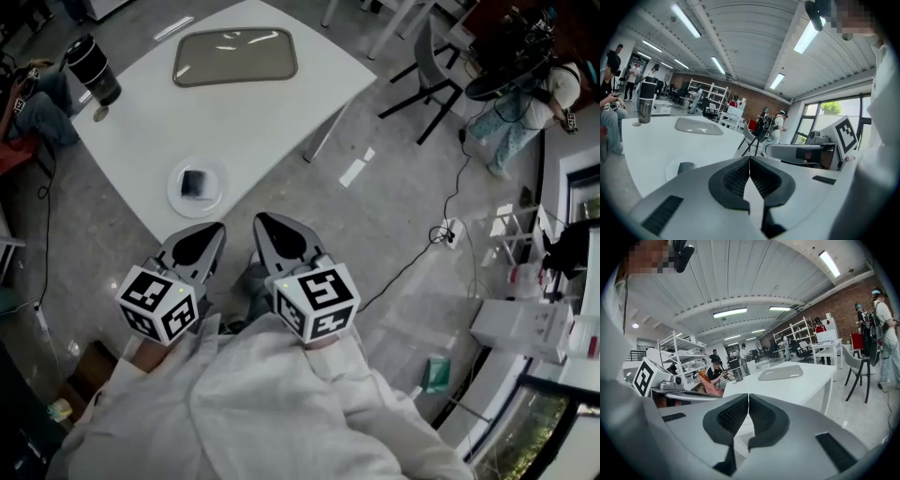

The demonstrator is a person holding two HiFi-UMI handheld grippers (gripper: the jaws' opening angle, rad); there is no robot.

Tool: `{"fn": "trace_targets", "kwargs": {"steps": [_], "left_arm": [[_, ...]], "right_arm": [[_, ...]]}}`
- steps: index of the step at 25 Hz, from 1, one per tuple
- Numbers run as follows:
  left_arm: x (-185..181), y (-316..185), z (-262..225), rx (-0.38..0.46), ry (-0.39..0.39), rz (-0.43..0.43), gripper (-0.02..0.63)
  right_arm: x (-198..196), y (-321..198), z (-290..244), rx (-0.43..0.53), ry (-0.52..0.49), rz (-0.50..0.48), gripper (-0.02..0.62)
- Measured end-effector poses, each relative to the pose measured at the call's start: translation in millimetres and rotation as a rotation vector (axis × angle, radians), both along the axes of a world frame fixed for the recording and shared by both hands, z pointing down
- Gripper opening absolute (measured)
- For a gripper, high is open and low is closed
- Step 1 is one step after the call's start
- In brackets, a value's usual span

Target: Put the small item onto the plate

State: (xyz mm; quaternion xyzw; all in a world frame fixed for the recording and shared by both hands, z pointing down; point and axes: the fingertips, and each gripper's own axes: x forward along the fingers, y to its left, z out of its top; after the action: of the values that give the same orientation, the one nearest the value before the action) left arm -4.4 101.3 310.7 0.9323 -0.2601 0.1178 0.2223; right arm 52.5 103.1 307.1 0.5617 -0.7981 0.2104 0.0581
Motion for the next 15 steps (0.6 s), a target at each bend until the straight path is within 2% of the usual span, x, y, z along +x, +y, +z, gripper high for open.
{"fn": "trace_targets", "kwargs": {"steps": [9, 15], "left_arm": [[28.3, -79.6, -2.0, 0.009, -0.018, -0.096, 0.011], [40.2, -110.8, 2.3, -0.008, 0.009, -0.165, 0.01]], "right_arm": [[39.1, -87.6, -0.6, 0.003, -0.009, -0.071, 0.015], [48.1, -115.7, 10.2, -0.016, -0.002, -0.149, 0.015]]}}
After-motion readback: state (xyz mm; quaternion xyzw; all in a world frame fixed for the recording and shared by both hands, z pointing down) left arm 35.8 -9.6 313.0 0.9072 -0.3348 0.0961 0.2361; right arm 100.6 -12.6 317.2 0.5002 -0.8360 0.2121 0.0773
